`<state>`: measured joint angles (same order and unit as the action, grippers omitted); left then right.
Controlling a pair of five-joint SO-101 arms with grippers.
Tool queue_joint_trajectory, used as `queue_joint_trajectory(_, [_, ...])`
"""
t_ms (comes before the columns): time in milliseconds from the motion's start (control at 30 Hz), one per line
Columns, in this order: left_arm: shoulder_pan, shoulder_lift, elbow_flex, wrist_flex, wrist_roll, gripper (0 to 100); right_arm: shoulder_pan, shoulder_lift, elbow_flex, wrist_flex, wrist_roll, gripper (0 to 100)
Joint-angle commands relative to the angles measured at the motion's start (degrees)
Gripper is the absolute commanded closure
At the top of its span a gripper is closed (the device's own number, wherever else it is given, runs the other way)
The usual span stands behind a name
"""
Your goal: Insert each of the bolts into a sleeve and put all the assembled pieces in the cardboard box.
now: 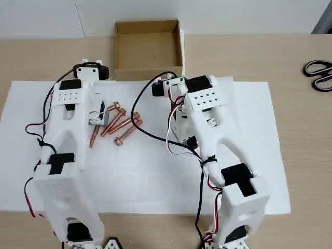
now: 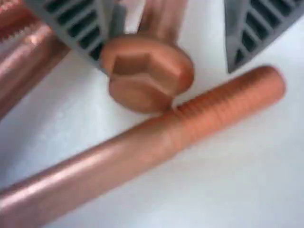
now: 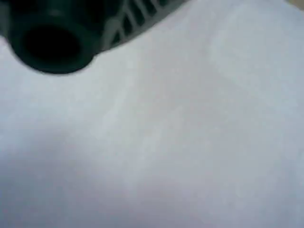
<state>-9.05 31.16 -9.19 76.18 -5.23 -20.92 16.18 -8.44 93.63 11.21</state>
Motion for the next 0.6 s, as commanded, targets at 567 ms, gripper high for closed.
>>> queue_joint_trajectory(567, [3.9, -0.7, -6.2, 6.8, -0.2, 99, 0.4, -3.6, -0.4, 0.3, 0.5, 98.5])
